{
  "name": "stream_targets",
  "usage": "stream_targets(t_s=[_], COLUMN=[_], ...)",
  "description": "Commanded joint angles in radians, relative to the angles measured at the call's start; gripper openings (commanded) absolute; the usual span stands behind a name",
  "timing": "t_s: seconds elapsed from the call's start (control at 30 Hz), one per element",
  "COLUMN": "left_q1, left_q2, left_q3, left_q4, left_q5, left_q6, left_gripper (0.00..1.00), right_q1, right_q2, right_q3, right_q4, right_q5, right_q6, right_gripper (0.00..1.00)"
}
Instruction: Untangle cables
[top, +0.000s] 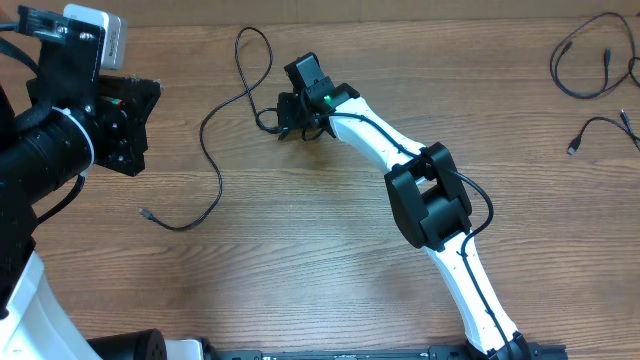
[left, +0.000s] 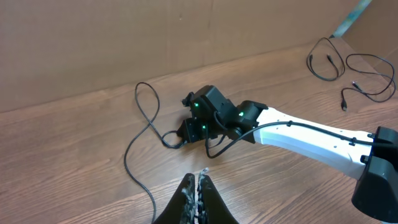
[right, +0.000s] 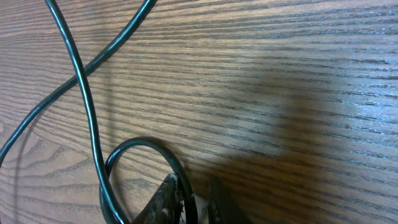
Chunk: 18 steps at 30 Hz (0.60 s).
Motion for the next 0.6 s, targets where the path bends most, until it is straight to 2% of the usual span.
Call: stream_targets(t_s=[0.0,0.17,0.27,0.43,0.57], left_q1=[0.003,0.003,0.003,0.003,0.003], left_q2=[0.007,0.007,0.007,0.007,0.007], left_q3=[-0.005,-0.005,-0.005,-0.005,-0.005], left_q4=[0.002,0.002,0.002,0.002,0.002], left_q5=[-0.003,-0.003,-0.003,-0.003,-0.003], left_q6=[-0.007,-0.007,-0.007,-0.007,-0.006], left_gripper=[0.04,0.04,0.04,0.04,0.04], right_q1=[0.009,0.008,0.008,0.008,0.008], right_q2=[0.102,0.102,0.102,0.101,0.09], right_q3=[-0.103,-0.135,-0.135,-0.135,-0.111], right_q4=[-0.038,-0.028,-0.027,-0.029,-0.039], right_q5=[0.056,0.056,0.056,0.043,-0.179], right_q6=[-0.003,-0.008,-0.047,-0.061,-0.177], right_gripper=[0.13,0.12,0.04,0.04,0.04])
